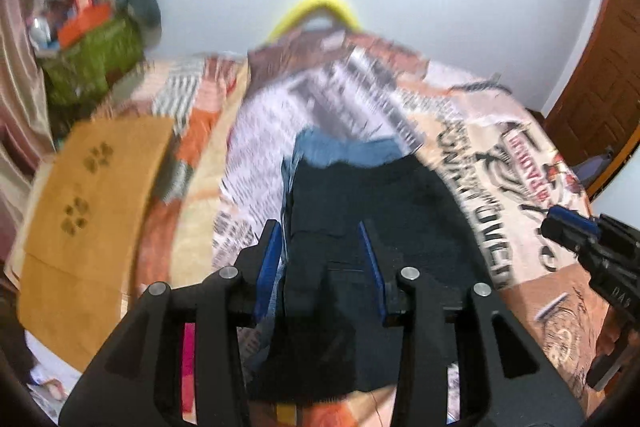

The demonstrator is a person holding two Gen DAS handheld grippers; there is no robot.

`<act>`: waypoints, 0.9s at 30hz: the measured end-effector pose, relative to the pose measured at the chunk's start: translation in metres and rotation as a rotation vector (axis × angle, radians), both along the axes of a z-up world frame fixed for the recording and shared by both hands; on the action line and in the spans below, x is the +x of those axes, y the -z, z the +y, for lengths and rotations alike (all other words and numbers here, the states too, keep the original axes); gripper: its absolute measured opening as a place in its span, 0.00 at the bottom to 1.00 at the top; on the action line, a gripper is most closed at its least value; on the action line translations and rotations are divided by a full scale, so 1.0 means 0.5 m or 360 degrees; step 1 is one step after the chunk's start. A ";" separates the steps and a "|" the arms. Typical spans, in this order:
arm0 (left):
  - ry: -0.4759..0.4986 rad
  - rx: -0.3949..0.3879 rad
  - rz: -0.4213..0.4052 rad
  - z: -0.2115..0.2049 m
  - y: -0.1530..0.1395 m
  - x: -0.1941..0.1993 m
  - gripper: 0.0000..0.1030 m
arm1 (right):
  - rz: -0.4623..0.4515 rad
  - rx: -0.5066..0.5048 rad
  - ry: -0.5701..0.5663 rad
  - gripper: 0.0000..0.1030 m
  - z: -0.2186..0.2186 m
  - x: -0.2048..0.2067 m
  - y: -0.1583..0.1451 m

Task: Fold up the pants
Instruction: 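Lower the folded pants onto the bed and open both grippers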

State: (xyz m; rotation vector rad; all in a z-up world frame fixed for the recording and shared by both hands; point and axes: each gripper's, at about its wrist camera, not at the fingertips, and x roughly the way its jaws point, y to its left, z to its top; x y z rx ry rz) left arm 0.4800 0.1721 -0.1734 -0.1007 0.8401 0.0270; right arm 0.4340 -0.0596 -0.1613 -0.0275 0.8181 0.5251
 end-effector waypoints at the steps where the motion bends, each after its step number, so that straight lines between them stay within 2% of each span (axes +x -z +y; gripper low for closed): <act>1: 0.0005 0.0024 -0.0055 -0.012 -0.034 -0.026 0.37 | -0.0041 0.0020 0.0002 0.19 -0.007 -0.017 -0.030; 4: 0.0007 0.0069 -0.0187 -0.040 -0.113 -0.087 0.37 | -0.0182 0.0082 -0.0005 0.19 -0.023 -0.078 -0.115; 7: 0.0014 0.0139 -0.0364 -0.079 -0.205 -0.177 0.37 | -0.0323 0.0175 -0.0026 0.19 -0.044 -0.154 -0.197; 10: 0.0040 0.0157 -0.0525 -0.111 -0.282 -0.273 0.37 | -0.0467 0.0227 -0.0054 0.19 -0.065 -0.236 -0.270; 13: 0.0053 0.0176 -0.0652 -0.139 -0.339 -0.361 0.37 | -0.0629 0.0264 -0.0070 0.19 -0.087 -0.330 -0.334; 16: 0.0054 0.0204 -0.0810 -0.169 -0.390 -0.472 0.37 | -0.0727 0.0325 -0.0092 0.19 -0.104 -0.411 -0.380; 22: 0.0035 0.0242 -0.1016 -0.209 -0.429 -0.650 0.37 | -0.0894 0.0364 -0.0125 0.19 -0.117 -0.558 -0.422; 27: 0.0021 0.0246 -0.1076 -0.227 -0.418 -0.749 0.40 | -0.0998 0.0358 -0.0128 0.19 -0.114 -0.655 -0.421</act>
